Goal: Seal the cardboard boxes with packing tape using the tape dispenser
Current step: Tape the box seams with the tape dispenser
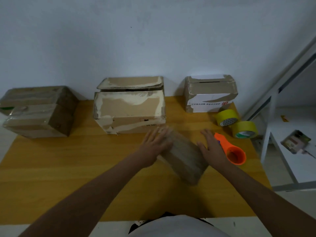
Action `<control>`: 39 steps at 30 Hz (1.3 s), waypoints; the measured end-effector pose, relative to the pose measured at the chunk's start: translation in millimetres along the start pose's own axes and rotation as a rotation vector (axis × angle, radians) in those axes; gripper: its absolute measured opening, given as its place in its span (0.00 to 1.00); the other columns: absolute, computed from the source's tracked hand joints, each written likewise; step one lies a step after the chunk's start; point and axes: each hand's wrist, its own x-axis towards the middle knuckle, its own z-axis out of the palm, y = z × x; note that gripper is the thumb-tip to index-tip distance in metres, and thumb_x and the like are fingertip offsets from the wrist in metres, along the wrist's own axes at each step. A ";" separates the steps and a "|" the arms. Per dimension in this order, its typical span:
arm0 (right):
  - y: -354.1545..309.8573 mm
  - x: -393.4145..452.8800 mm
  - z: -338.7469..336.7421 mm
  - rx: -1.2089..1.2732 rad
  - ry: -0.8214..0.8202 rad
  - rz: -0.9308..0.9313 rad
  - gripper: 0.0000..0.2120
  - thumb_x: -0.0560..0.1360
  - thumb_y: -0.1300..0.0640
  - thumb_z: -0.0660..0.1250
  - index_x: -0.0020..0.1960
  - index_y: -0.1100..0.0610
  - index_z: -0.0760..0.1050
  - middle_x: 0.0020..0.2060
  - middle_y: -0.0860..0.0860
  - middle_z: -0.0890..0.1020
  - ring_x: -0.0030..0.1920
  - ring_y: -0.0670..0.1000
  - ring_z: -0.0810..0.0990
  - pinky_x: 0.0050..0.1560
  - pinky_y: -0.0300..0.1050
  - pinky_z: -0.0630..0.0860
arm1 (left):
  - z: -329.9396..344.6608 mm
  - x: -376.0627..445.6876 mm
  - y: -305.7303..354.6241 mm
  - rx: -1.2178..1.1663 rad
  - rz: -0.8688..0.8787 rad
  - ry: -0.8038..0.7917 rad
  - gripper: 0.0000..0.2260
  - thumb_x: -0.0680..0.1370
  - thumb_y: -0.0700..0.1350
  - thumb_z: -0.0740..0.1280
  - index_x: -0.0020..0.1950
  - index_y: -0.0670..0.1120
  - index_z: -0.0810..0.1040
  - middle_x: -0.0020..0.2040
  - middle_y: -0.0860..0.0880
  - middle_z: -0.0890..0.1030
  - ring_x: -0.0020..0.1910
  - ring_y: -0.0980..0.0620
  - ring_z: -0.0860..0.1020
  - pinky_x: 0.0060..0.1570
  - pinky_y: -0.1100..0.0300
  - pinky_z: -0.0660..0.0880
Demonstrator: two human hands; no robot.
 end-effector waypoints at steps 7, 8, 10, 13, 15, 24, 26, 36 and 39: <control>5.7 -36.3 27.5 0.185 -0.176 0.129 0.26 0.81 0.44 0.57 0.77 0.50 0.60 0.73 0.51 0.67 0.70 0.52 0.69 0.65 0.48 0.70 | 28.9 -30.0 32.9 -1.078 -0.576 0.021 0.48 0.74 0.61 0.70 0.79 0.59 0.36 0.81 0.51 0.37 0.75 0.42 0.65 0.68 0.43 0.70; 6.0 -41.0 29.4 0.209 -0.164 0.134 0.27 0.81 0.44 0.57 0.77 0.50 0.58 0.74 0.51 0.66 0.71 0.52 0.68 0.66 0.48 0.69 | 29.4 -28.6 38.9 -1.183 -0.563 0.016 0.50 0.73 0.59 0.72 0.79 0.60 0.36 0.81 0.52 0.40 0.74 0.43 0.67 0.67 0.43 0.72; 7.0 -49.8 33.1 0.251 -0.149 0.138 0.29 0.81 0.44 0.58 0.78 0.49 0.55 0.75 0.50 0.64 0.71 0.51 0.67 0.67 0.48 0.70 | 31.5 -24.3 50.7 -1.295 -0.486 0.019 0.52 0.73 0.54 0.74 0.78 0.61 0.34 0.81 0.54 0.46 0.74 0.45 0.67 0.67 0.42 0.72; 7.1 -56.5 38.2 0.289 -0.169 0.143 0.34 0.80 0.45 0.60 0.80 0.49 0.48 0.76 0.49 0.61 0.72 0.50 0.66 0.68 0.47 0.70 | 32.6 -14.3 57.3 -1.273 -0.439 0.004 0.52 0.75 0.50 0.74 0.78 0.61 0.33 0.81 0.55 0.52 0.70 0.47 0.72 0.65 0.42 0.74; 7.8 -51.7 37.4 0.295 -0.163 0.137 0.36 0.80 0.46 0.61 0.80 0.51 0.44 0.77 0.48 0.58 0.74 0.49 0.63 0.69 0.44 0.66 | 30.4 -4.7 56.5 -1.250 -0.427 0.019 0.50 0.75 0.51 0.73 0.79 0.60 0.35 0.80 0.55 0.53 0.69 0.47 0.73 0.64 0.42 0.74; 7.4 -33.5 25.0 0.420 -0.079 0.063 0.35 0.81 0.47 0.60 0.80 0.52 0.43 0.78 0.46 0.50 0.73 0.38 0.51 0.73 0.39 0.56 | 32.6 24.4 81.4 -0.840 -0.262 0.116 0.46 0.74 0.66 0.64 0.80 0.55 0.37 0.80 0.51 0.35 0.79 0.49 0.50 0.74 0.54 0.63; 7.1 -34.1 28.5 0.496 -0.089 0.074 0.34 0.81 0.47 0.57 0.79 0.51 0.42 0.78 0.44 0.49 0.72 0.35 0.50 0.70 0.36 0.55 | 41.6 22.6 83.3 -0.726 -0.223 0.094 0.46 0.72 0.70 0.60 0.79 0.57 0.35 0.77 0.50 0.28 0.80 0.47 0.46 0.74 0.51 0.63; 16.1 1.3 4.1 0.380 -0.132 0.085 0.30 0.81 0.40 0.55 0.79 0.48 0.51 0.74 0.45 0.62 0.71 0.43 0.61 0.65 0.38 0.61 | 35.4 55.5 66.0 -0.508 -0.293 0.174 0.39 0.79 0.59 0.63 0.81 0.52 0.42 0.78 0.44 0.30 0.80 0.41 0.43 0.75 0.45 0.60; 52.7 -11.0 4.8 0.160 0.131 0.141 0.24 0.82 0.51 0.60 0.76 0.56 0.62 0.70 0.52 0.72 0.68 0.53 0.72 0.62 0.45 0.70 | 39.4 57.4 63.1 -0.556 -0.297 0.194 0.40 0.79 0.59 0.64 0.81 0.53 0.43 0.78 0.50 0.29 0.80 0.45 0.46 0.73 0.47 0.66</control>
